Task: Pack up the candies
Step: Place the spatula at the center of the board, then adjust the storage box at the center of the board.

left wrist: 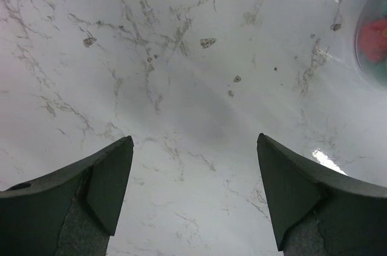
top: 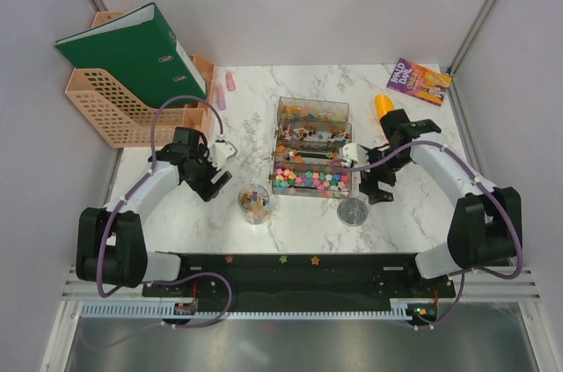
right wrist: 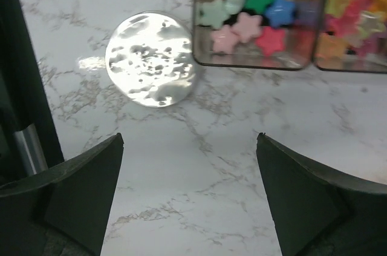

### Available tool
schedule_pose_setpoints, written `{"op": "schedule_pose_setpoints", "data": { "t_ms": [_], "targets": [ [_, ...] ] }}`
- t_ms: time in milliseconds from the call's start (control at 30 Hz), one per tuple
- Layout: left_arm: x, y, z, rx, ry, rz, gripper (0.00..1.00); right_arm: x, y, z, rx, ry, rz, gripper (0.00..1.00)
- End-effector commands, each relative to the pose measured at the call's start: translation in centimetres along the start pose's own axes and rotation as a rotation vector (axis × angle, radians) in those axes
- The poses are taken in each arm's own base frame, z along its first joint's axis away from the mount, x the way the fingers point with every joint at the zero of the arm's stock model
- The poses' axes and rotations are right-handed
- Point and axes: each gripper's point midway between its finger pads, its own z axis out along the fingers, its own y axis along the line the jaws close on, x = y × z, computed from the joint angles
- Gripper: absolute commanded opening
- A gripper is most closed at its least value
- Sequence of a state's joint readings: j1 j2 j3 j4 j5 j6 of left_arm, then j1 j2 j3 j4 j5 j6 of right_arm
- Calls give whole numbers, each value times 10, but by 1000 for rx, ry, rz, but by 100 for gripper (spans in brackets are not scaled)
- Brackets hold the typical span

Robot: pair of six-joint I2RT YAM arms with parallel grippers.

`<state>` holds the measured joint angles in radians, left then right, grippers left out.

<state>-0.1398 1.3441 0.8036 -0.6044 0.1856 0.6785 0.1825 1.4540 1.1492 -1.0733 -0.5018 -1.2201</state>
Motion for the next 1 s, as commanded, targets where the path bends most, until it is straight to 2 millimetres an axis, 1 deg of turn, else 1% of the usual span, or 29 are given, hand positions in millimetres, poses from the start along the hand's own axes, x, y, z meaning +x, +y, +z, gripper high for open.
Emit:
{"op": "schedule_pose_setpoints", "data": {
  "t_ms": [0,67,167,233,300,367,433,467,533,633,700,733,800,833,967],
  "targets": [
    [-23,19,-6,-64,-79,72,90,5,36,20,-177,-17,-127,98],
    [-25,23,-6,-74,-75,72,90,9,45,27,-215,-12,-121,98],
    [-31,29,-8,-89,-76,64,90,15,55,31,-253,0,-137,98],
    [-34,31,-8,-90,-81,58,91,11,66,33,-296,-4,-164,98],
    [-35,32,-8,-90,-79,51,90,-1,72,35,-331,-16,-214,98],
    [-34,33,-5,-87,-70,39,91,-14,73,40,-344,-39,-218,98],
    [-36,33,-3,-84,-69,26,91,-18,72,47,-362,-39,-222,98],
    [-36,33,-3,-82,-68,12,91,-24,70,50,-367,-38,-231,98],
    [-39,34,-4,-82,-74,1,91,-25,67,57,-385,-32,-213,98],
    [-38,33,-4,-77,-71,-5,91,-30,61,62,-386,-36,-204,98],
    [-39,33,-4,-79,-73,-6,91,-35,55,66,-360,-42,-158,98],
    [-38,33,-3,-77,-69,-9,91,-37,46,71,-325,-48,-158,98],
    [-39,33,-1,-72,-67,-20,91,-38,36,77,-280,-40,-143,98],
    [-40,33,-1,-69,-72,-24,91,-41,25,81,-237,-44,-139,98],
    [-44,34,2,-60,-79,-45,91,-49,5,85,-170,-59,-160,98]
  ]
}}
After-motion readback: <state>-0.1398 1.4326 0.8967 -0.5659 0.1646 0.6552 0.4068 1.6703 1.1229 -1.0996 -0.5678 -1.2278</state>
